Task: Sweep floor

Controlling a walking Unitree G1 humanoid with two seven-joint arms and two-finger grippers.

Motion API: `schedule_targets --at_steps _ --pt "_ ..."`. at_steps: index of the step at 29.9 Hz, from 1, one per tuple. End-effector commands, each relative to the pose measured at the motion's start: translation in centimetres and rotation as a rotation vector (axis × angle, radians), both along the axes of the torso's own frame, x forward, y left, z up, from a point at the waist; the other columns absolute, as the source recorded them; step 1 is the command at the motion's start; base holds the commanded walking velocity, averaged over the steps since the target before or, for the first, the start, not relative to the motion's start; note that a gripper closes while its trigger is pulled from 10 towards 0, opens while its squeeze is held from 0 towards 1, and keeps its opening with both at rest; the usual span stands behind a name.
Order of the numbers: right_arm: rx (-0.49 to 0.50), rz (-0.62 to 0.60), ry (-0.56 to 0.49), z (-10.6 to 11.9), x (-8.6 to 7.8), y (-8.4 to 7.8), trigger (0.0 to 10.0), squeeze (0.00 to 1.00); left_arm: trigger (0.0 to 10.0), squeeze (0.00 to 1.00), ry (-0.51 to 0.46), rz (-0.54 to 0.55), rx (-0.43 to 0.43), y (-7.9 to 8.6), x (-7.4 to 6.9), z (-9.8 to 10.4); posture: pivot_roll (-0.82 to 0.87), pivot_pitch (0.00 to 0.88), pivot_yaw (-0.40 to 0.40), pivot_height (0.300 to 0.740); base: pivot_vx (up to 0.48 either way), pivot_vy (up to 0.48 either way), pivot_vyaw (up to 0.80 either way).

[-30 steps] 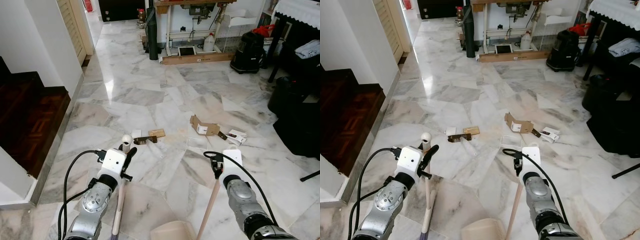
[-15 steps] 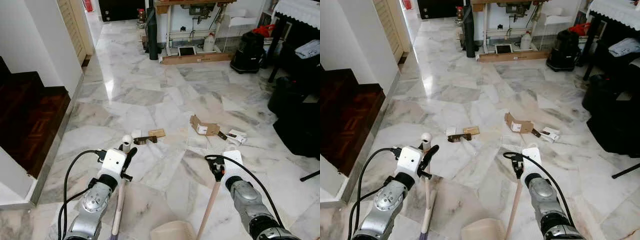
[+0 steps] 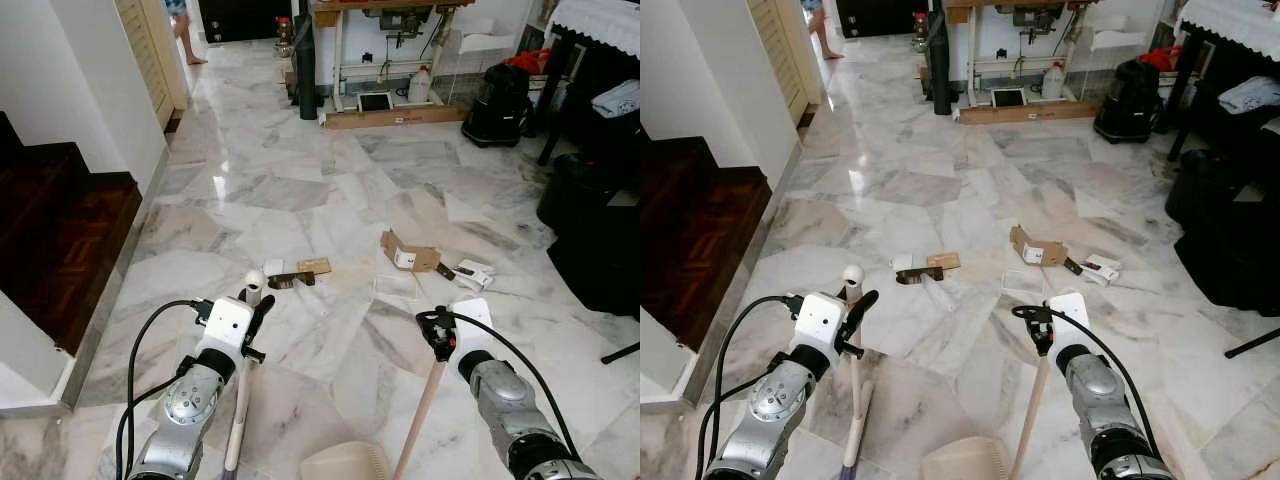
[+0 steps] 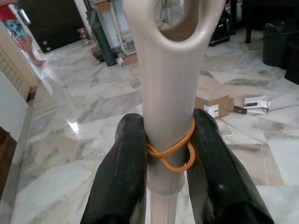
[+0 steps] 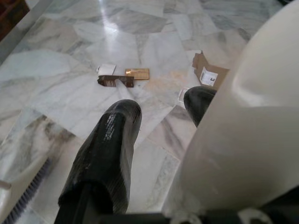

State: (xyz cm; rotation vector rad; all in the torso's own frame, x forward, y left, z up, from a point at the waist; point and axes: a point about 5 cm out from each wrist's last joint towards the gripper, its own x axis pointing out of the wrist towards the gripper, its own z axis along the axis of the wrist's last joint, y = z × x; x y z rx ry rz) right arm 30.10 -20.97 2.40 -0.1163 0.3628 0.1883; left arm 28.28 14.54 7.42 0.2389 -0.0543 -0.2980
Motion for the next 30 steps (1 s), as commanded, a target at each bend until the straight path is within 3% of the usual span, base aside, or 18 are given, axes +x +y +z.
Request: schedule_targets --at_steps 1,8,9,10,30 --pt "-0.015 0.024 -0.016 0.22 -0.03 -0.04 10.0 0.0 10.0 0.0 -0.021 -0.006 0.013 0.1 0.43 0.65 0.07 0.0 0.028 0.74 0.0 0.0 0.0" --pt "-0.012 0.032 -0.01 0.04 -0.34 -0.19 10.0 0.0 10.0 0.0 -0.018 -0.008 0.011 0.1 0.43 0.59 0.07 0.0 0.029 0.74 0.0 0.0 0.0" --pt "-0.008 0.037 -0.008 -0.01 -0.41 -0.16 3.3 0.0 10.0 0.0 -0.017 -0.008 0.01 0.08 0.42 0.58 0.07 0.0 0.029 0.74 0.0 0.0 0.0" --pt "-0.005 0.039 -0.009 -0.02 -0.43 -0.14 0.0 0.0 10.0 0.0 -0.017 -0.009 0.01 0.08 0.43 0.58 0.07 0.0 0.028 0.74 0.0 0.0 0.0" --pt "0.02 0.061 -0.018 -0.02 -0.48 0.57 0.0 0.0 10.0 0.0 -0.016 -0.001 0.01 0.19 0.48 0.59 0.07 0.0 0.027 0.74 0.0 0.0 0.0"
